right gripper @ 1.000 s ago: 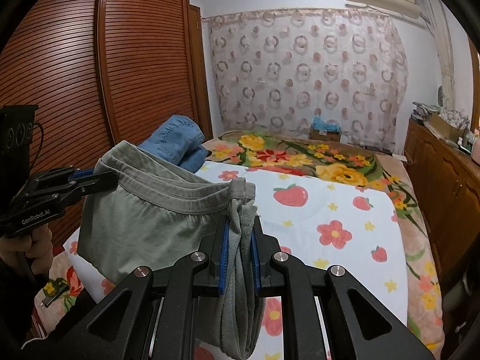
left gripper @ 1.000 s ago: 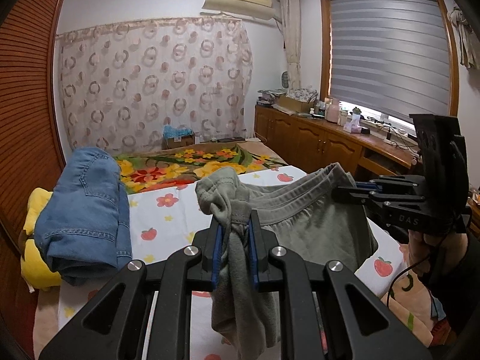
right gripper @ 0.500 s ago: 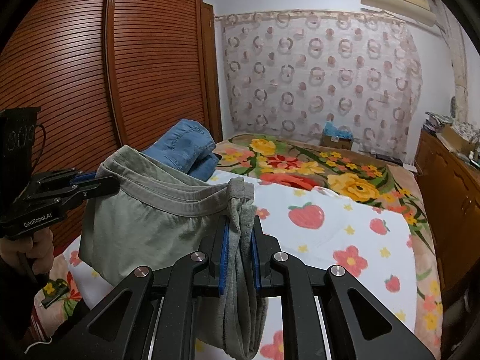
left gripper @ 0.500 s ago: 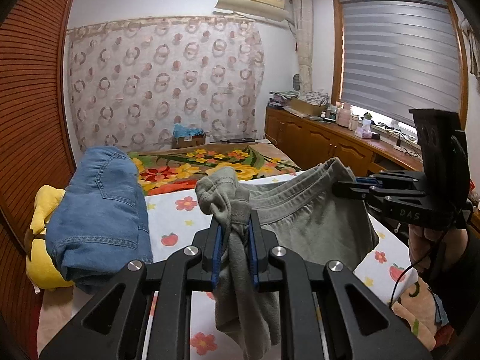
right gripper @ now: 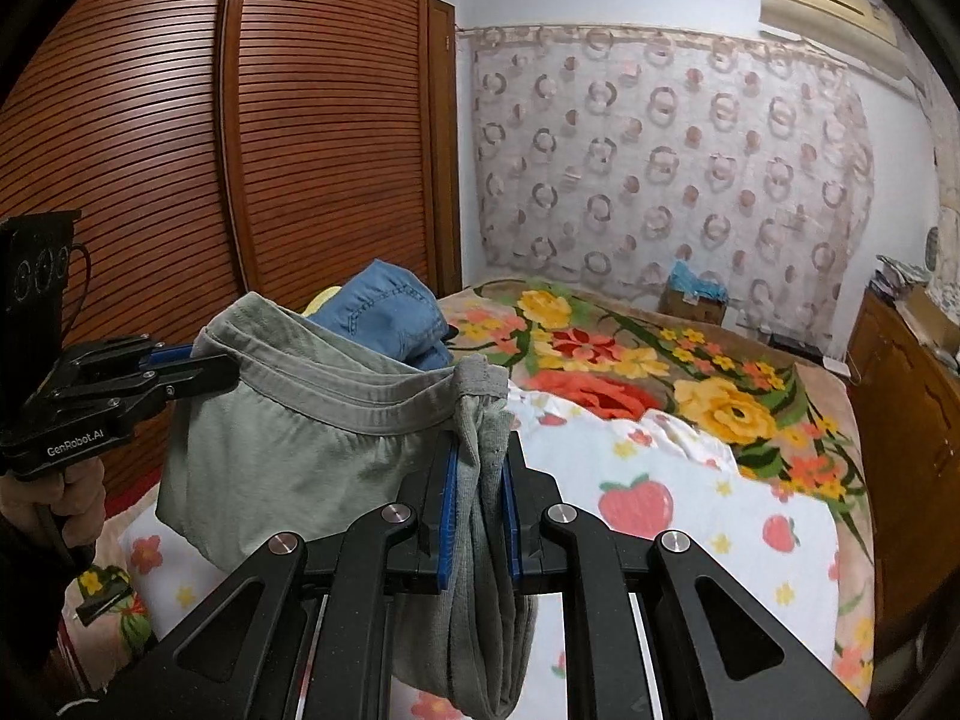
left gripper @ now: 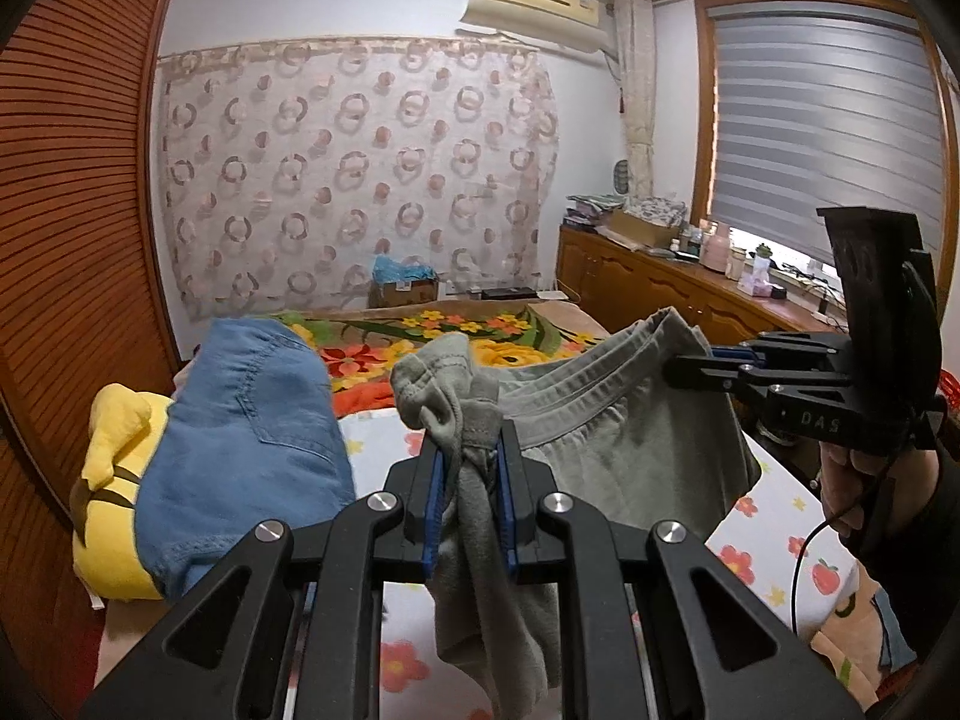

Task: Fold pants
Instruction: 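Lift the folded sweatshirt with both grippers and carry it toward the jeans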

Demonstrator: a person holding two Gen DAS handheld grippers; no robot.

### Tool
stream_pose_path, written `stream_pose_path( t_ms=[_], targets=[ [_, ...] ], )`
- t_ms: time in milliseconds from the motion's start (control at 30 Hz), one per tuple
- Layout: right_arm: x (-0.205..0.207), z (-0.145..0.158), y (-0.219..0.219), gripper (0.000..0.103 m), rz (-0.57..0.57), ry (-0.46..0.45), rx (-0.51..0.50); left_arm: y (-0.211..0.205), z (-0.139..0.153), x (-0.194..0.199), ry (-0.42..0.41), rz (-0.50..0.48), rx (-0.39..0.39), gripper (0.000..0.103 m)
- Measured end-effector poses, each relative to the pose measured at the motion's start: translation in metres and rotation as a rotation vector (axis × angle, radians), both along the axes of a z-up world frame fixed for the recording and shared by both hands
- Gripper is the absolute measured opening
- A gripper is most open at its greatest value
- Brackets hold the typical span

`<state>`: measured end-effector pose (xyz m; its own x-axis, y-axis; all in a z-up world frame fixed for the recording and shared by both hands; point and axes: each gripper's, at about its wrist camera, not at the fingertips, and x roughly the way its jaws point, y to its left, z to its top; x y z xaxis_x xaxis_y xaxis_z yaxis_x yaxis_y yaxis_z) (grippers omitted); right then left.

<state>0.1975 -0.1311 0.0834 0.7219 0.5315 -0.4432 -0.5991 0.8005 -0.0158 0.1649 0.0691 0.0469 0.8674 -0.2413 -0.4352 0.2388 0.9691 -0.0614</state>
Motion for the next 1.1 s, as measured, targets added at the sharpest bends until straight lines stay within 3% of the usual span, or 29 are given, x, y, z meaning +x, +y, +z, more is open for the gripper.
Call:
stream_pose_path(
  t_ms=[533, 1100],
  targets=[
    [0.079, 0.017, 0.057, 0.013, 0.119, -0.074, -0.039, 0.067, 0.008, 0.036, -0.025, 0.158, 0.015, 0.016],
    [0.167, -0.013, 0.134, 0.013, 0.264, -0.124, -0.118, 0.121, -0.043, 0.049, 0.007, 0.363, -0.047, 0.016]
  ],
)
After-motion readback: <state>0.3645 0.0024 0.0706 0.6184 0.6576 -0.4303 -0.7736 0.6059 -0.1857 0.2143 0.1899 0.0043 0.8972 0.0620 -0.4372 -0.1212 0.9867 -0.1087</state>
